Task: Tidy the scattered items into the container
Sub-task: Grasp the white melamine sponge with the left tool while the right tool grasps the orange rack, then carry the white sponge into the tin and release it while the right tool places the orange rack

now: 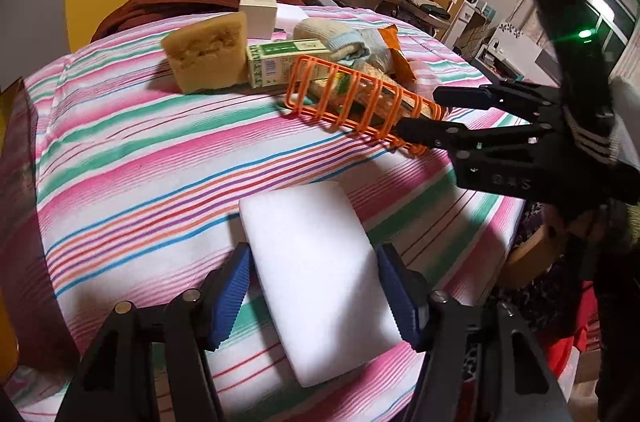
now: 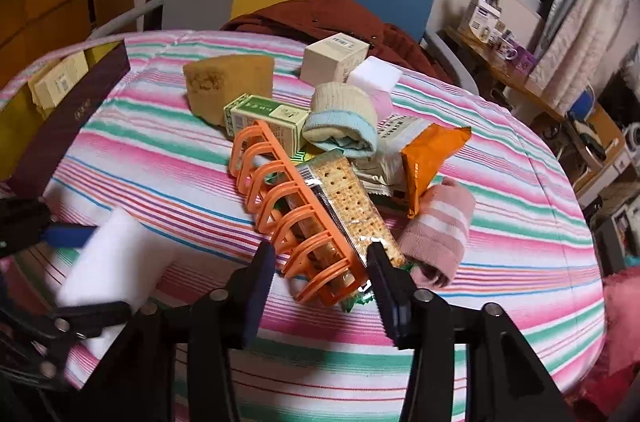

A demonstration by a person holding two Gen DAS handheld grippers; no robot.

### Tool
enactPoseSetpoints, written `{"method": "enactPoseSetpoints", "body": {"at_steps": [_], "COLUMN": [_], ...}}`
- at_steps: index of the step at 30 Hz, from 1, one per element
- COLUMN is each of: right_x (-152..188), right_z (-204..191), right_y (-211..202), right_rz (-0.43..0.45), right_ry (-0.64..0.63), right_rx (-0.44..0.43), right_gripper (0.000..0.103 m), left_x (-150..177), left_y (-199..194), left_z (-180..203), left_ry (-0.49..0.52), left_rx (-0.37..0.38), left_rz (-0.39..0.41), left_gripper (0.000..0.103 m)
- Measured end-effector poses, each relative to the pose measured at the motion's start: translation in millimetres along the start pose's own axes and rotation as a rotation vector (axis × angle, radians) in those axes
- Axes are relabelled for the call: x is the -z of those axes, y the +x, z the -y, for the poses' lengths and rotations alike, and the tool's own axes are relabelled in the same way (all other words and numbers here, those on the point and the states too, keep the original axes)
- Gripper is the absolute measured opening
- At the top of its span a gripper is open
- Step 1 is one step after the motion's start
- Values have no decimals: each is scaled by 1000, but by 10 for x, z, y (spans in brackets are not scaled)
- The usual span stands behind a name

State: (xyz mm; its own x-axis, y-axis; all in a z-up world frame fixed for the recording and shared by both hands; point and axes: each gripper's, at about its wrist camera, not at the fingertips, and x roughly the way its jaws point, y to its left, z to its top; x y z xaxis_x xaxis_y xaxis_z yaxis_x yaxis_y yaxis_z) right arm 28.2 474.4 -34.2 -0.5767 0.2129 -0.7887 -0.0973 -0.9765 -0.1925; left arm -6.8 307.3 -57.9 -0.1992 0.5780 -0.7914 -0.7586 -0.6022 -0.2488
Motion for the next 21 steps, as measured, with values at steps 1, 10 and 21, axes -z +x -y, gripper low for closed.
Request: {"method": "enactPoseSetpoints", "body": {"at_steps": [1,10,21], "right_x": [-4,39,238], "right_z": [-8,-62,-89], "right_y": [25,-21,-149], "right_rz": [-5,-6,-60], "right_ry": [-5,33,77], "right_rx": [-1,-31,-153], "right_gripper": [63,40,46], "left_x": [19,144,242], "left_y": [-21,-156,-265], "left_z": [-32,-109,-209], "left_ry": [-8,-28,-60], "left_rx": [2,17,38], "left_rz": [3,30,32], "left_gripper": [64,63,63]}}
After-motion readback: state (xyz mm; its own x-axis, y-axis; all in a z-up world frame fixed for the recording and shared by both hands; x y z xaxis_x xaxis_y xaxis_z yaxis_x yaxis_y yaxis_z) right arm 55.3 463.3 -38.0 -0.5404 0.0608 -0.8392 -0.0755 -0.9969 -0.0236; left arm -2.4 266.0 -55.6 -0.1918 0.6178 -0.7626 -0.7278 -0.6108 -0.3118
